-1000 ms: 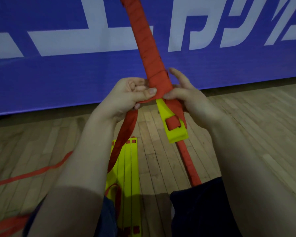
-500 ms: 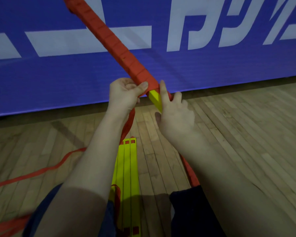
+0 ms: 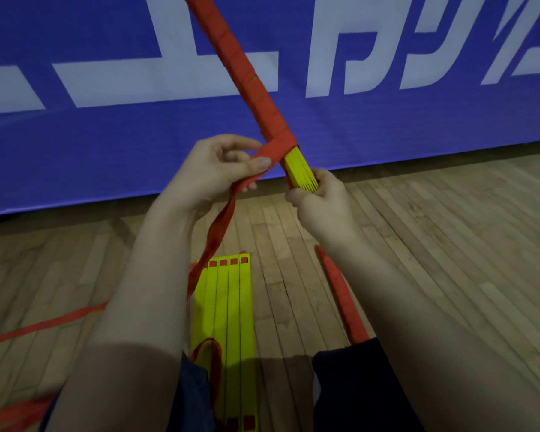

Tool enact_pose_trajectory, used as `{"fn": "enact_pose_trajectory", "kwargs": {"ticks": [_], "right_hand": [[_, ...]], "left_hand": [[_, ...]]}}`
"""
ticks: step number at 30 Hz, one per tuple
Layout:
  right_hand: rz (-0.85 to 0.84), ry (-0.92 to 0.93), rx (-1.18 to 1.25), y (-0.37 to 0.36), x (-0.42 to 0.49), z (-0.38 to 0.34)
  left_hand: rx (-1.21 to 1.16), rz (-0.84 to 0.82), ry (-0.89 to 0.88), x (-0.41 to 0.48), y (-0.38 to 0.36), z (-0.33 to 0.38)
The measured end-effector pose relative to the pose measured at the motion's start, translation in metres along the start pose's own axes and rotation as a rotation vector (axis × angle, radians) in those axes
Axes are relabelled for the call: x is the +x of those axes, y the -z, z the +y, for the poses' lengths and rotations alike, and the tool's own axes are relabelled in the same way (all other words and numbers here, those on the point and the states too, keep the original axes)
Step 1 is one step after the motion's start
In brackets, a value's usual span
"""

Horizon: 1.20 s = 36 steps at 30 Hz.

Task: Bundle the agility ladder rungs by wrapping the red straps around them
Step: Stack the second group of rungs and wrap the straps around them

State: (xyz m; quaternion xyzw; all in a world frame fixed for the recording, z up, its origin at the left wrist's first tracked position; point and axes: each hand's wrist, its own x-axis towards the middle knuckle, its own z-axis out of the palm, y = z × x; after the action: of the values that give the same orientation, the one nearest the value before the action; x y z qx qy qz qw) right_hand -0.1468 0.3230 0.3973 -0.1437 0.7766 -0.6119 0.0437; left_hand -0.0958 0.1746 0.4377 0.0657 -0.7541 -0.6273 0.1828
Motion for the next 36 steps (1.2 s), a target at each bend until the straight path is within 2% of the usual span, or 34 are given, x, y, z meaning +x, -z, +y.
{"fn": "enact_pose_trajectory", "kwargs": {"ticks": [4,9,12,17,23,25,28,29,32,34,36], "right_hand": [[-0.079,-0.066,0.328,0.005,0.000,-0.012],[-0.369,-0.053,0.760,0.016,-0.015,-0.030],[-0.562,-0.069,0.893,0.021,-0.019,-0.034],[-0.944,-0.111,1.031,0.024,-0.022,-0.031],[-1.175,-0.306,1.255,0.018,-0.022,-0.023],[-1.199,-0.353,1.258,0.018,-0.019,-0.020],[-1.216,-0.408,1.247,0.021,-0.015,-0.021],[-1.176,-0.365,1.194,0.020,-0.012,-0.018],[-0.915,-0.125,0.694,0.032,-0.005,-0.016],[-0.689,-0.062,0.487,0.037,0.000,-0.016],[-0.471,0.085,0.324,0.036,0.004,-0.015]], "left_hand": [[-0.010,-0.075,-0.021,-0.003,0.005,-0.003],[-0.294,-0.141,-0.015,0.000,0.002,0.000],[-0.437,-0.249,-0.028,0.005,-0.004,-0.003],[-0.503,-0.433,-0.114,0.007,-0.014,-0.004],[-0.724,-0.582,-0.162,0.007,-0.014,-0.010],[-0.712,-0.599,-0.198,0.005,-0.012,-0.007],[-0.557,-0.509,-0.193,0.003,-0.004,0.000],[-0.509,-0.474,-0.186,0.003,-0.002,0.002],[-0.404,-0.361,-0.155,0.001,0.004,0.003],[-0.358,-0.239,-0.104,0.004,0.007,0.001],[-0.347,-0.099,-0.065,0.008,0.007,-0.001]]}}
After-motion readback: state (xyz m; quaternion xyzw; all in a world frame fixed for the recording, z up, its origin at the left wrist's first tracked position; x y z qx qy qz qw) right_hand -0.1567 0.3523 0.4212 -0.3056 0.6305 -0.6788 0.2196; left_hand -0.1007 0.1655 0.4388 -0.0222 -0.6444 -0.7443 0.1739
